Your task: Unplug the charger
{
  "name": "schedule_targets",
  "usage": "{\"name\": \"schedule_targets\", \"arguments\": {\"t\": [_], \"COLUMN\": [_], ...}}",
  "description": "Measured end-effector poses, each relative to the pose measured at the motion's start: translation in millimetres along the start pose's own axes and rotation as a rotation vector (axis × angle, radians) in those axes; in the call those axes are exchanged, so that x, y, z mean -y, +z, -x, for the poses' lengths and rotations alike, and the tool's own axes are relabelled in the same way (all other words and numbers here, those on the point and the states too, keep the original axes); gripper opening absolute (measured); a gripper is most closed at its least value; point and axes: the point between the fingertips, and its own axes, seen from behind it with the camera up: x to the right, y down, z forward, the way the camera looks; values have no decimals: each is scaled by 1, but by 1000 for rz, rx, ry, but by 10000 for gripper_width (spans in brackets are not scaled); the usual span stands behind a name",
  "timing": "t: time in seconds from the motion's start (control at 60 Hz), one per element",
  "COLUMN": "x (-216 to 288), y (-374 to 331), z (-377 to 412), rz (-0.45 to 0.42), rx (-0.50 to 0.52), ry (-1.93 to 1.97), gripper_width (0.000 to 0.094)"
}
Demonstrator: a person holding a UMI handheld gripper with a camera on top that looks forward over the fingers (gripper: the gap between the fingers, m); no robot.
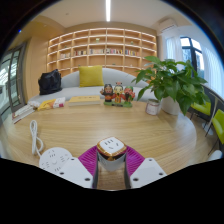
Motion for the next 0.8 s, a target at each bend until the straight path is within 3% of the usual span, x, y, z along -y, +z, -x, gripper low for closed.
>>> {"name": "schedule_targets", "arguments": {"t": [0.183,0.333,0.433,0.8], "x": [-10,4,15,55], "y": [19,23,13,-122], "z": [-8,-28,-37,-21], "rz": [41,39,26,-74], "rx": [8,-41,-71,-75], "ry": [46,50,42,-47], "gripper_width": [462,732,839,853]}}
